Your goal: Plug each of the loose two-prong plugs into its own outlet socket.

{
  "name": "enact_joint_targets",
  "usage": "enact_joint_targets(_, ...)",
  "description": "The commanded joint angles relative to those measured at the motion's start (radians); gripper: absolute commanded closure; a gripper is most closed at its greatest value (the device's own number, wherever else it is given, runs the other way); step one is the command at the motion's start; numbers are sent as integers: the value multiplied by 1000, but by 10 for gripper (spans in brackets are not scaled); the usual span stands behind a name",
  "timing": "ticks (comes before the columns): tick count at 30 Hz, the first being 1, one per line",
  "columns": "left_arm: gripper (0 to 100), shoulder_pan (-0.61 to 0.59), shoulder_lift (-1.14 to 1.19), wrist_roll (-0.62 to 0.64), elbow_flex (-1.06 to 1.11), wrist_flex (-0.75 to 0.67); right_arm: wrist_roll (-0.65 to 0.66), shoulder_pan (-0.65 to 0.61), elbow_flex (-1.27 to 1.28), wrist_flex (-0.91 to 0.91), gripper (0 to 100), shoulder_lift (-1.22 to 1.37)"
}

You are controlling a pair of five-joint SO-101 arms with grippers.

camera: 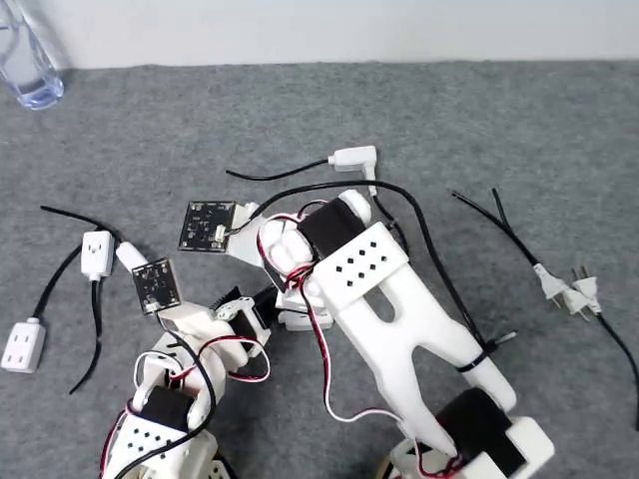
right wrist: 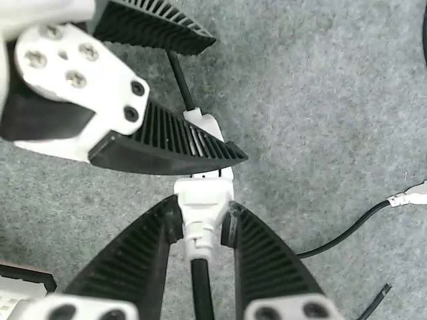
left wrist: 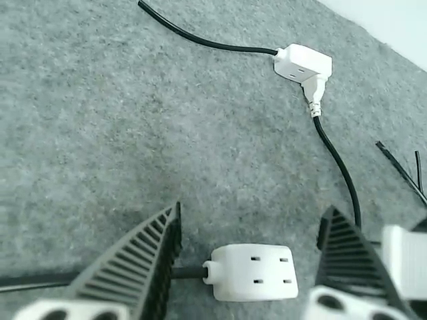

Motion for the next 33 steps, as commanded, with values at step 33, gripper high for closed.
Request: enact_joint_targets(33,682,-517,-9,-28,-12,80,307,197,150,-170,989,154)
